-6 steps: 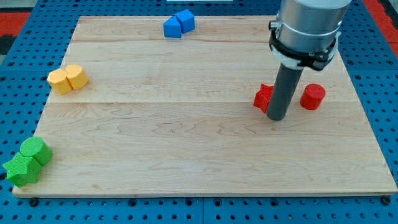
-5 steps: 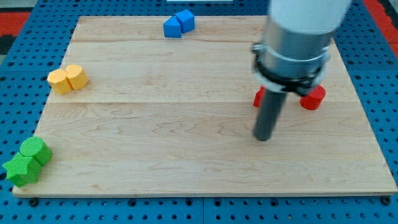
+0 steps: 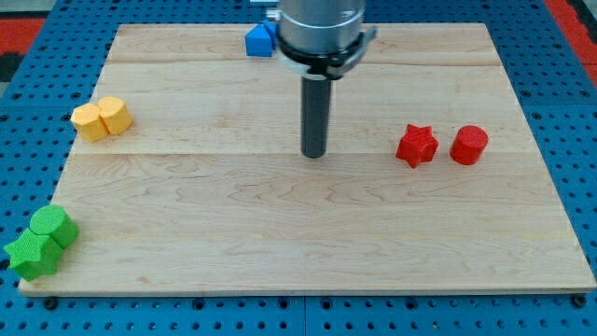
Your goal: Move the blue cube and blue triangle slightly left
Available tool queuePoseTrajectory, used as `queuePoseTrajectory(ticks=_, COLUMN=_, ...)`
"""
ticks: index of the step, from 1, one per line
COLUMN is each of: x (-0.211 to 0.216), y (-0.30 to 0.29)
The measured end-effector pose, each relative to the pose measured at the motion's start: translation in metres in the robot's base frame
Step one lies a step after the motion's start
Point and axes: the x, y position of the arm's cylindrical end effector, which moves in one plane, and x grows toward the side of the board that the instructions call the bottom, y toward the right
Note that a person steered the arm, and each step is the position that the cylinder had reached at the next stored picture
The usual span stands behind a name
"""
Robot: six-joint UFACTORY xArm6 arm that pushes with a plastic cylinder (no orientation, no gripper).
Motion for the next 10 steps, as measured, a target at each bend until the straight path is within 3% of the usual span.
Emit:
queuePoseTrajectory(ticks=3, x=0.005, y=-0.103)
queuePoseTrajectory(ticks=7, x=-0.008, y=-0.106)
queuePoseTrajectory(ticks=10, x=-0.176, y=-0.01)
